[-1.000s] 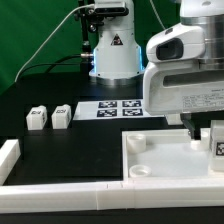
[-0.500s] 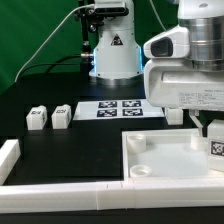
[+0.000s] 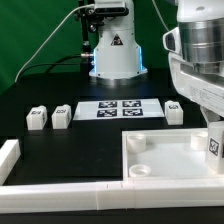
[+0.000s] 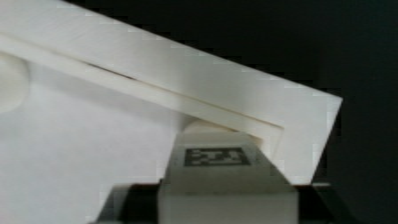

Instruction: Assemble one leg

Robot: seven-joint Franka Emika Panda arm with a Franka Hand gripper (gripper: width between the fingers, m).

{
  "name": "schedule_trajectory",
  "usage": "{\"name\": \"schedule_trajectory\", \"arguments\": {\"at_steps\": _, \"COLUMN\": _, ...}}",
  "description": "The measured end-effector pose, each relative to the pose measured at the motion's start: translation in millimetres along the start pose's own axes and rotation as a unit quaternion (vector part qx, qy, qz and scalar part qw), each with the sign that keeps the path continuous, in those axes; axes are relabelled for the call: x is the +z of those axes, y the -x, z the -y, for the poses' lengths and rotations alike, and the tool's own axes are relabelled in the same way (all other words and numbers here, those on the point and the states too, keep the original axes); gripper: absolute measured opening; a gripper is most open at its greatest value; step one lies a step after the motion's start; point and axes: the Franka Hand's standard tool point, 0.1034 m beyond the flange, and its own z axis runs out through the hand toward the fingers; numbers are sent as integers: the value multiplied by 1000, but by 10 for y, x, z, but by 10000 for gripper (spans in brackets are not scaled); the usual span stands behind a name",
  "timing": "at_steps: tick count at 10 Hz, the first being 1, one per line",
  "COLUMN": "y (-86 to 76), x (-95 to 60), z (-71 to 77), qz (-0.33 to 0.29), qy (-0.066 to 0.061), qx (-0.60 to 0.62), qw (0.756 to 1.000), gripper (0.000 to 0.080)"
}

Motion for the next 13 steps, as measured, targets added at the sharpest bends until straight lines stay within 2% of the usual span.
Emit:
{"name": "schedule_trajectory", "arguments": {"at_steps": 2, "y": -16, "x": -14, "z": 18, "qz": 16, "qy": -4, "qx": 169, "qw": 985, "gripper": 295}}
{"name": "schedule_trajectory", "arguments": {"at_steps": 5, "y": -1, "x": -5, "z": 9, "qz": 15, "qy": -3, "qx": 178, "qw": 984, "gripper": 295}}
{"name": "schedule_trajectory", "arguments": {"at_steps": 6, "y": -2, "x": 3, "z": -1, "qz": 15, "qy": -2, "qx": 147, "qw": 989, "gripper": 472}}
{"name": "schedule_trajectory", "arguments": {"at_steps": 7, "y": -10, "x": 38, "z": -40, "qz": 14, "qy": -2, "qx": 108, "qw": 994, "gripper": 588}}
{"name": "schedule_trajectory", "arguments": {"at_steps": 8, "y": -20, "x": 48, "z": -65, "qz": 12, "qy": 0, "qx": 28, "qw": 1000, "gripper": 588}}
{"name": "schedule_trajectory", "arguments": {"at_steps": 9, "y": -18, "x": 30, "z": -67, "qz": 13, "qy": 0, "qx": -37, "qw": 999, "gripper": 639}}
{"name": "schedule_trajectory", "arguments": {"at_steps": 11, "y": -10, "x": 5, "z": -61, "qz": 12, "qy": -2, "qx": -163, "qw": 987, "gripper": 646}}
{"name": "schedule_trajectory", "arguments": {"at_steps": 13, "y": -26, "x": 12, "z": -64, "qz": 11, "qy": -3, "qx": -271, "qw": 963, "gripper": 649}}
